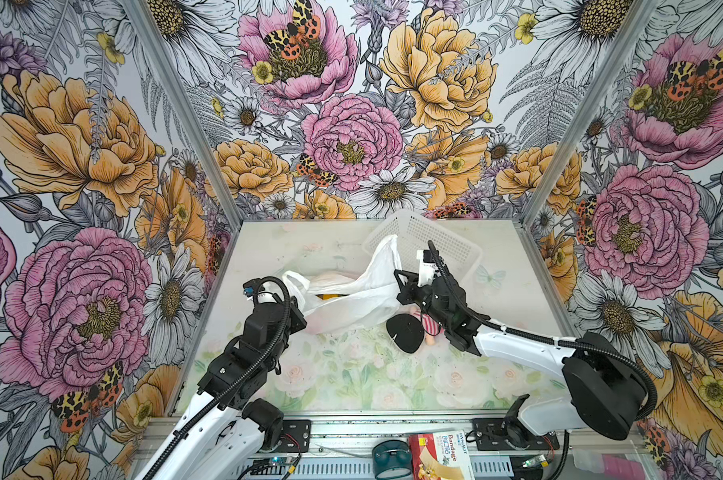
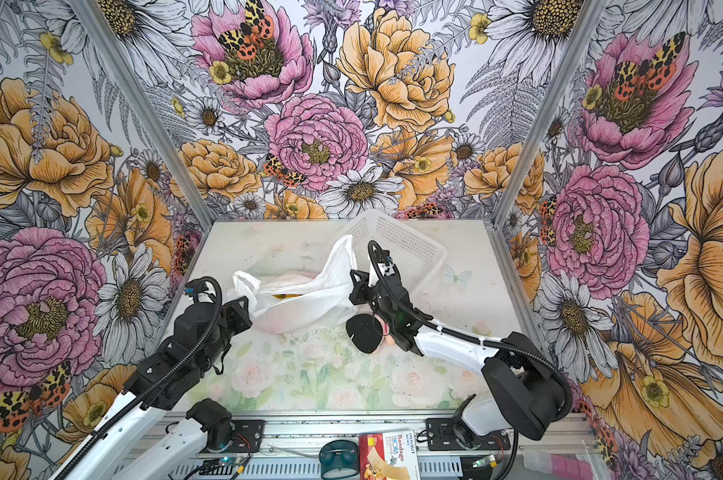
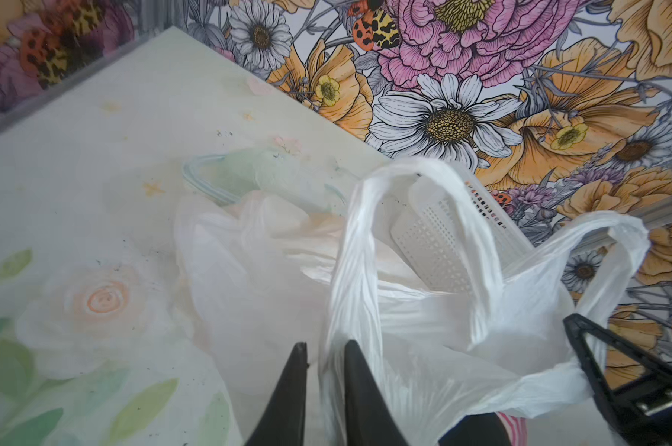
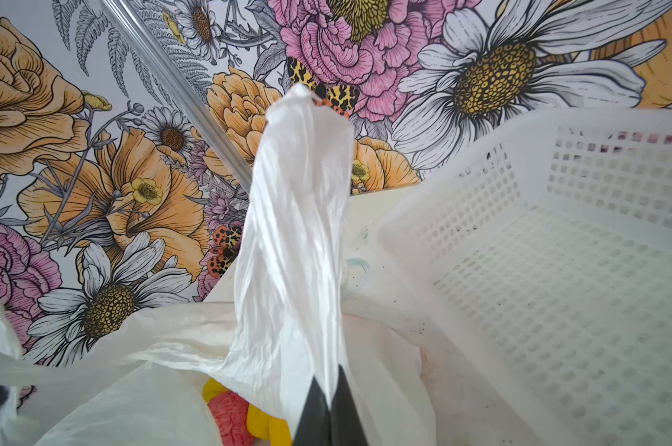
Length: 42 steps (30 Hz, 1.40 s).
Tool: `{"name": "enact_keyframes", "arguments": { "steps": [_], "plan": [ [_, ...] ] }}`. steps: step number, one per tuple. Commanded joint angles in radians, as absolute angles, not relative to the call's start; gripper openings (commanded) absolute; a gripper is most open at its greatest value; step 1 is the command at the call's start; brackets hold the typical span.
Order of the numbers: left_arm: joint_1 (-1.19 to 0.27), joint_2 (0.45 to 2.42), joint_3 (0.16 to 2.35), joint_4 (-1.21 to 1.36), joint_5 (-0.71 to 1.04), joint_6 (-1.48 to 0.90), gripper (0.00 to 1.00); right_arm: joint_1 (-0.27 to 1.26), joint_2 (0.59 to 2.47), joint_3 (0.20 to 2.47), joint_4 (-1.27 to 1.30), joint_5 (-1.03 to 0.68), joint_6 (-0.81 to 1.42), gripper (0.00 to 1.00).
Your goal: Untie the knot of the plastic bag and take out the fruit
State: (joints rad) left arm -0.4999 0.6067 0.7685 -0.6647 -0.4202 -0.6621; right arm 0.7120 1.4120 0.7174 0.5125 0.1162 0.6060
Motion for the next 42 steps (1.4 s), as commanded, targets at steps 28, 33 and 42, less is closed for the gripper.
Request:
{"name": "enact_keyframes", "arguments": {
  "steps": [28,33,42],
  "plan": [
    [-0.363,1.442,1.741,-0.776,-0.179,0.052,0.87,0.709,1.347,0.681,0.558,0.166,0.605,0.00],
    [-0.386,1.510,1.701,-0.770,-0.119,0.100,0.89,0.708,1.355,0.683,0.568,0.170,0.602,0.00],
    [-0.375,1.559,1.559,-0.753,0.154,0.236,0.92,0.709,1.352,0.661,0.595,0.176,0.606,0.00]
  ]
}}
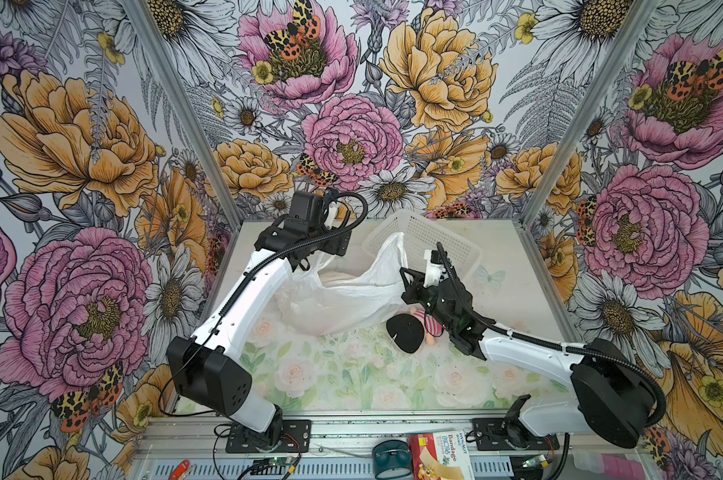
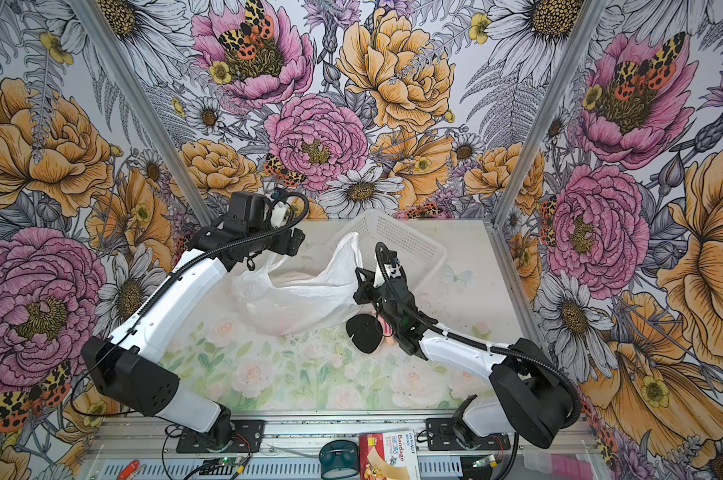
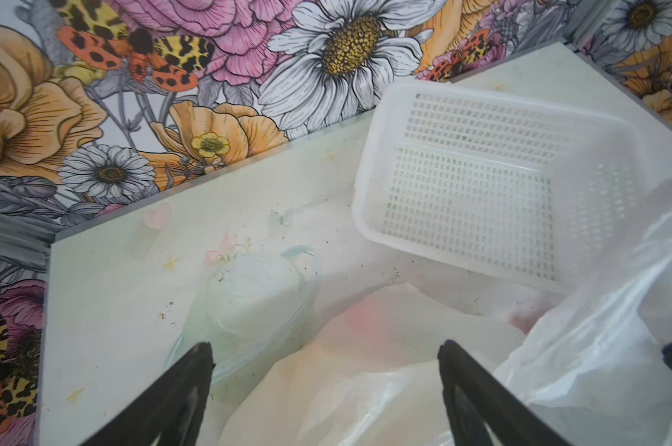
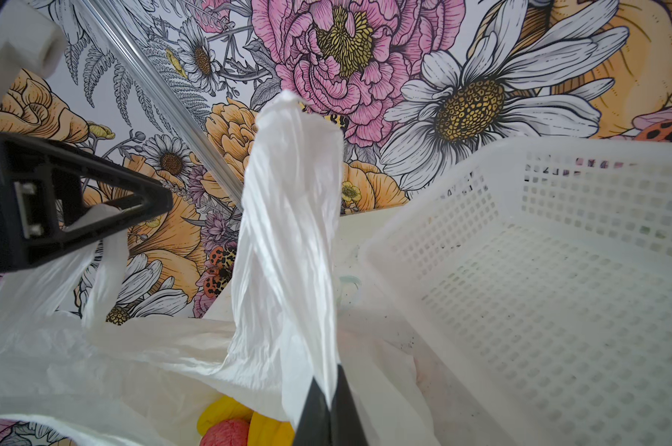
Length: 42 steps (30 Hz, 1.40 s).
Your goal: Untie the knot of the plastic bag and take out the fruit
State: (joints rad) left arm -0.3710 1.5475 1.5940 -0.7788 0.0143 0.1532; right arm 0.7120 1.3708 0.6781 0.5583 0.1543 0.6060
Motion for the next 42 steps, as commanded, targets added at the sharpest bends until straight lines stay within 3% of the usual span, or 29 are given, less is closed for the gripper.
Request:
{"name": "enact_keyframes", "arguments": {
  "steps": [1,7,13,15,20,23,25,32,38,42],
  "plan": [
    [-0.377,1.558,1.546,-0.753,0.166,0.260,0.92,0.709,1.347,0.658,0.597,0.176,0.607,0.00],
    [-0.404,1.529,1.486,-0.752,0.031,0.382,0.91,0.709,1.332,0.648,0.597,0.181,0.609,0.00],
    [-0.395,1.448,1.512,-0.719,-0.282,0.407,0.88,0.710,1.318,0.646,0.597,0.182,0.612,0.00],
    [-0.424,1.412,1.541,-0.718,-0.315,0.441,0.89,0.712,1.312,0.644,0.596,0.186,0.612,0.00],
    [-0.660,1.375,1.600,-0.722,-0.316,0.610,0.91,0.715,1.306,0.640,0.598,0.190,0.612,0.00],
    [-0.743,1.416,1.645,-0.742,-0.203,0.644,0.87,0.718,1.302,0.636,0.598,0.196,0.610,0.00],
    [-0.740,1.463,1.669,-0.768,-0.109,0.638,0.83,0.719,1.303,0.634,0.597,0.199,0.609,0.00],
    [-0.627,1.613,1.647,-0.880,-0.033,0.626,0.66,0.719,1.313,0.639,0.599,0.200,0.607,0.00],
    [-0.558,1.601,1.570,-0.881,0.070,0.578,0.67,0.719,1.318,0.640,0.603,0.201,0.607,0.00],
    [-0.555,1.584,1.474,-0.879,-0.002,0.593,0.69,0.719,1.315,0.638,0.601,0.203,0.606,0.00]
  ]
}}
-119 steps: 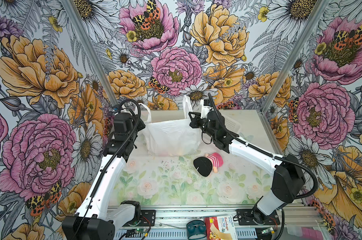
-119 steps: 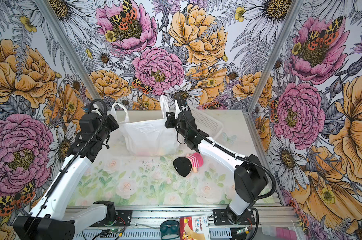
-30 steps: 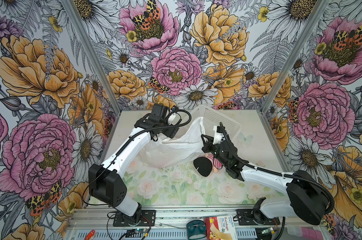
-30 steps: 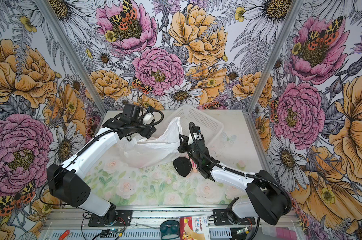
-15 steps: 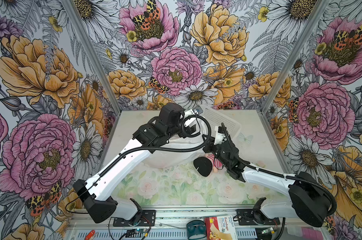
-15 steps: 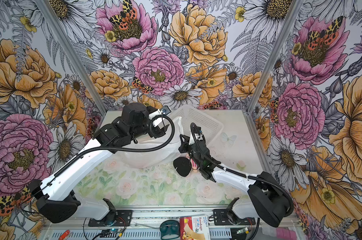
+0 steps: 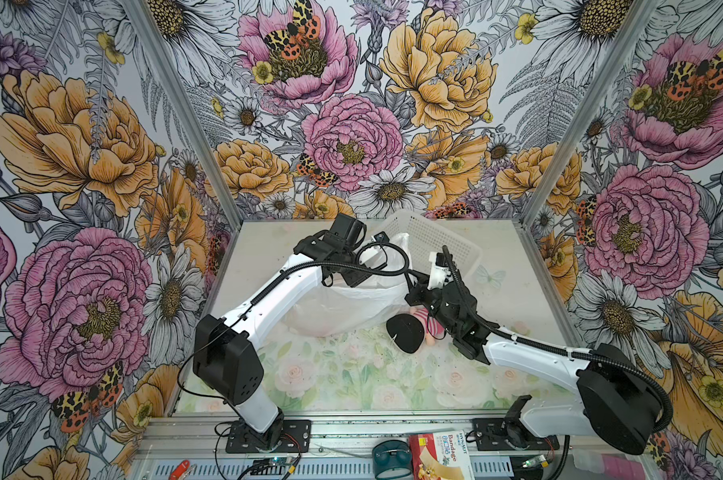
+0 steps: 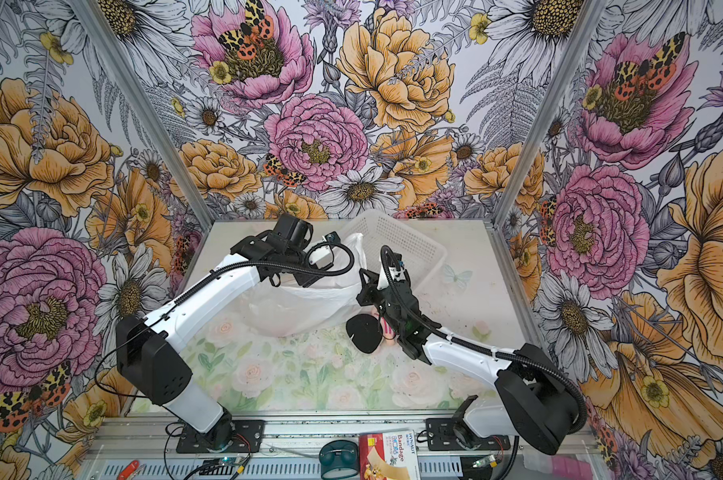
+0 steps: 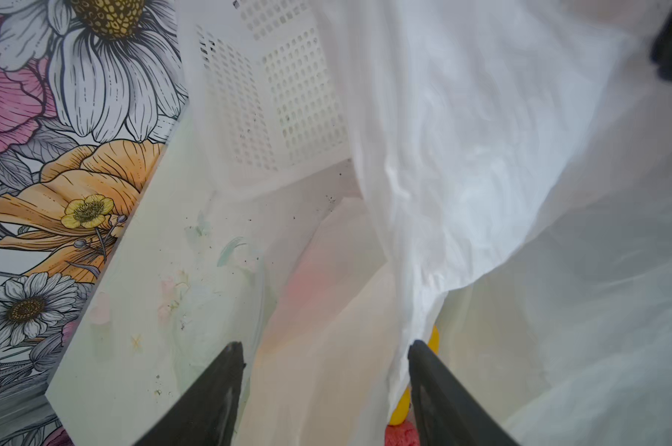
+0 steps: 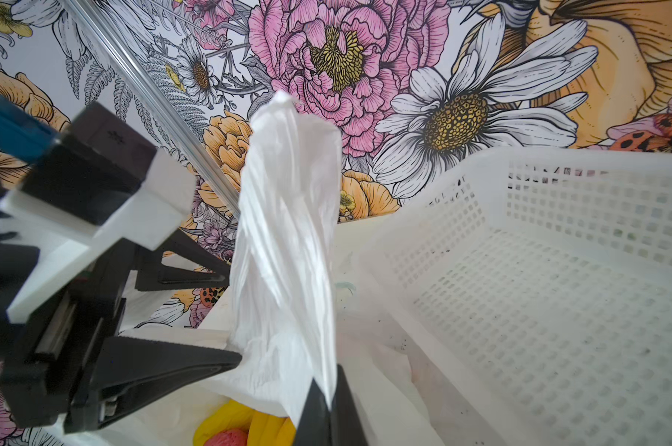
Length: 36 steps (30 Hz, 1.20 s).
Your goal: Untie the knot of the plastic bag and take out the fruit
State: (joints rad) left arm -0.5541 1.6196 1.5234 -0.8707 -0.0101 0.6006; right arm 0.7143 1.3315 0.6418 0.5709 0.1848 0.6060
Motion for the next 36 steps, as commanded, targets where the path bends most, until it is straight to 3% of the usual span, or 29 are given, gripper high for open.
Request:
{"name": "enact_keyframes", "arguments": {
  "steps": [1,4,12,16,22,26,30,32,35,36],
  "plan": [
    [-0.555,1.580,1.451,-0.879,-0.012,0.601,0.69,0.719,1.315,0.637,0.603,0.203,0.606,0.00],
    [-0.542,1.565,1.438,-0.880,-0.018,0.605,0.69,0.719,1.317,0.637,0.604,0.202,0.607,0.00],
    [-0.510,1.549,1.423,-0.877,-0.103,0.608,0.82,0.719,1.310,0.634,0.604,0.206,0.604,0.00],
    [-0.530,1.530,1.407,-0.877,-0.051,0.624,0.86,0.719,1.310,0.634,0.604,0.204,0.605,0.00],
    [-0.581,1.598,1.411,-0.874,-0.082,0.640,0.86,0.719,1.312,0.634,0.606,0.199,0.608,0.00],
    [-0.535,1.663,1.469,-0.873,-0.097,0.602,0.76,0.719,1.311,0.630,0.606,0.198,0.612,0.00],
    [-0.498,1.715,1.509,-0.868,-0.147,0.575,0.58,0.719,1.302,0.624,0.606,0.205,0.609,0.00],
    [-0.491,1.731,1.521,-0.870,-0.164,0.570,0.41,0.719,1.300,0.624,0.607,0.205,0.607,0.00],
    [-0.488,1.748,1.552,-0.870,-0.189,0.563,0.03,0.719,1.298,0.624,0.607,0.206,0.606,0.00],
    [-0.486,1.754,1.569,-0.871,-0.202,0.559,0.00,0.719,1.300,0.626,0.607,0.208,0.606,0.00]
  ]
}}
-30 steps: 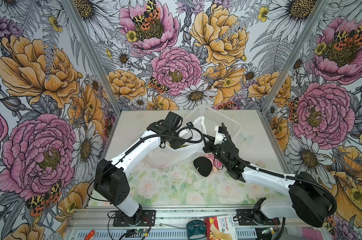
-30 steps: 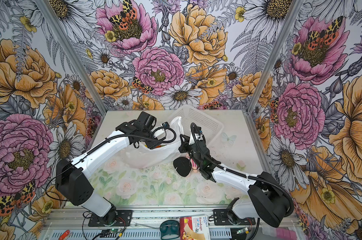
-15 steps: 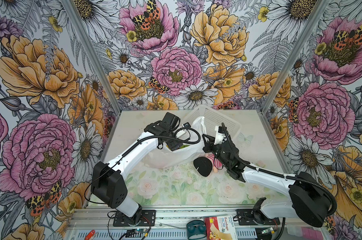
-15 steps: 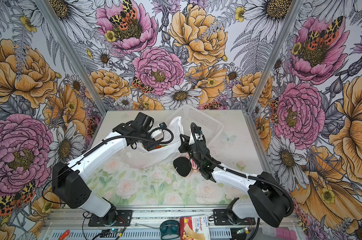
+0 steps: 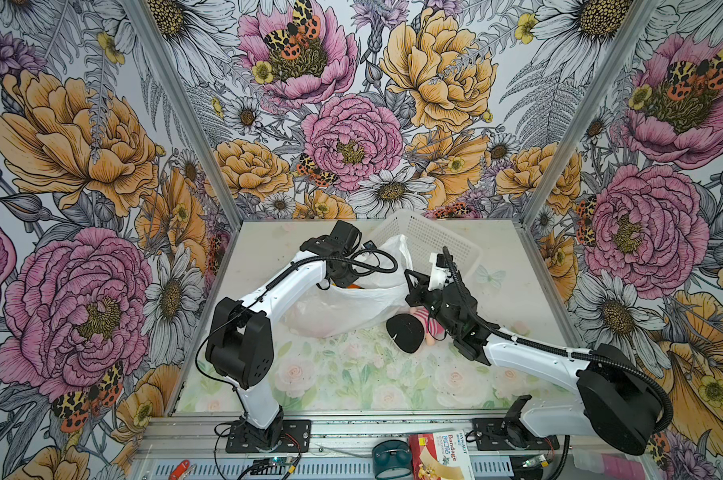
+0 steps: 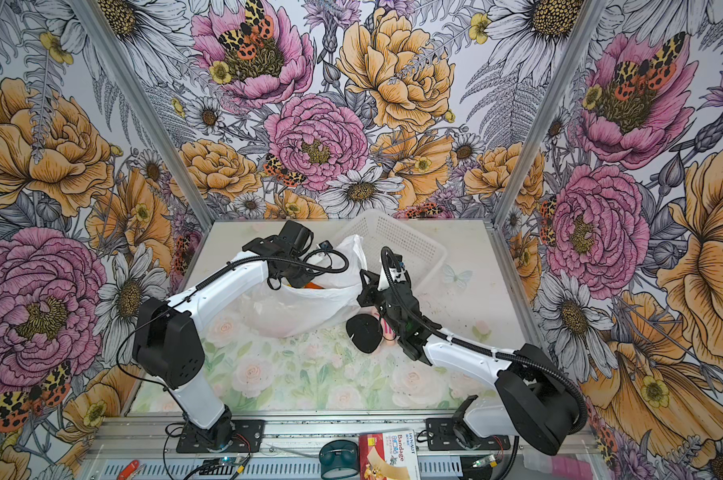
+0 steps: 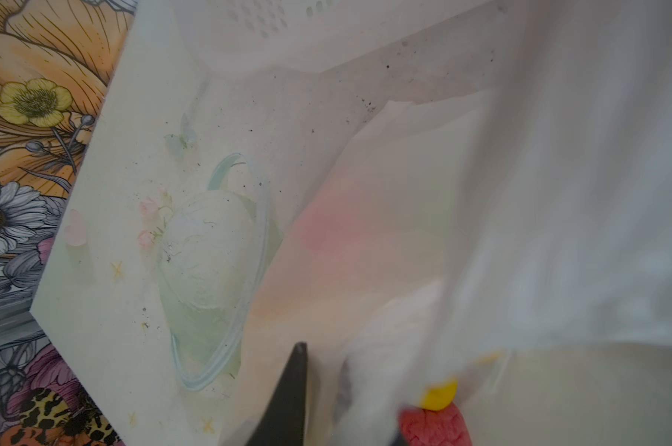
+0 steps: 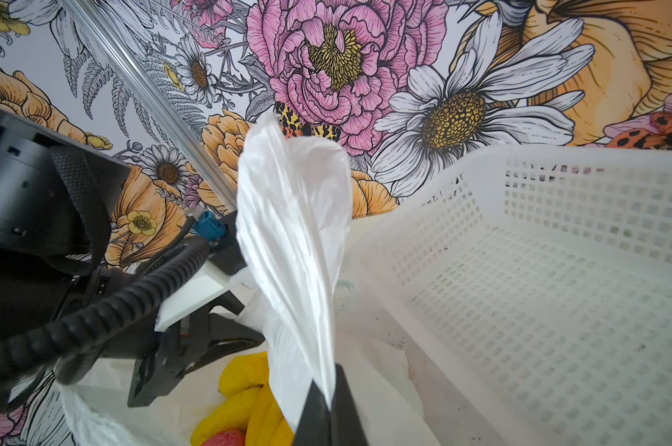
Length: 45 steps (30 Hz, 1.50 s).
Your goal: Untie the knot of the plastic bag and take out the fruit
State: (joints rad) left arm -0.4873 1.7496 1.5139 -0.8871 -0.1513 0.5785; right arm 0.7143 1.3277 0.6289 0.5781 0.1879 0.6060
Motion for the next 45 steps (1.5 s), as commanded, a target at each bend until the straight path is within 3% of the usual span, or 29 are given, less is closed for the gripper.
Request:
{"name": "enact_keyframes", "arguments": {
  "steps": [1,9,14,20,26,35,41,45],
  "plan": [
    [-0.482,1.760,1.589,-0.870,-0.235,0.557,0.00,0.719,1.302,0.626,0.607,0.208,0.606,0.00],
    [-0.457,1.808,1.808,-0.879,-0.398,0.571,0.00,0.719,1.324,0.643,0.598,0.203,0.607,0.00],
    [-0.462,1.808,1.925,-0.888,-0.440,0.594,0.00,0.719,1.322,0.643,0.598,0.213,0.602,0.26],
    [-0.466,1.811,2.040,-0.908,-0.534,0.604,0.00,0.719,1.324,0.644,0.597,0.214,0.599,0.68],
    [-0.515,1.756,2.002,-0.905,-0.568,0.600,0.00,0.719,1.297,0.640,0.586,0.223,0.579,0.89],
    [-0.518,1.632,1.654,-0.904,-0.345,0.440,0.00,0.721,1.267,0.614,0.649,0.129,0.508,0.97],
    [-0.514,1.573,1.591,-0.902,-0.285,0.397,0.00,0.750,1.314,0.664,0.660,-0.002,0.448,0.98],
    [-0.503,1.564,1.573,-0.901,-0.256,0.390,0.00,0.788,1.351,0.720,0.602,0.026,0.388,0.98]
  ]
}}
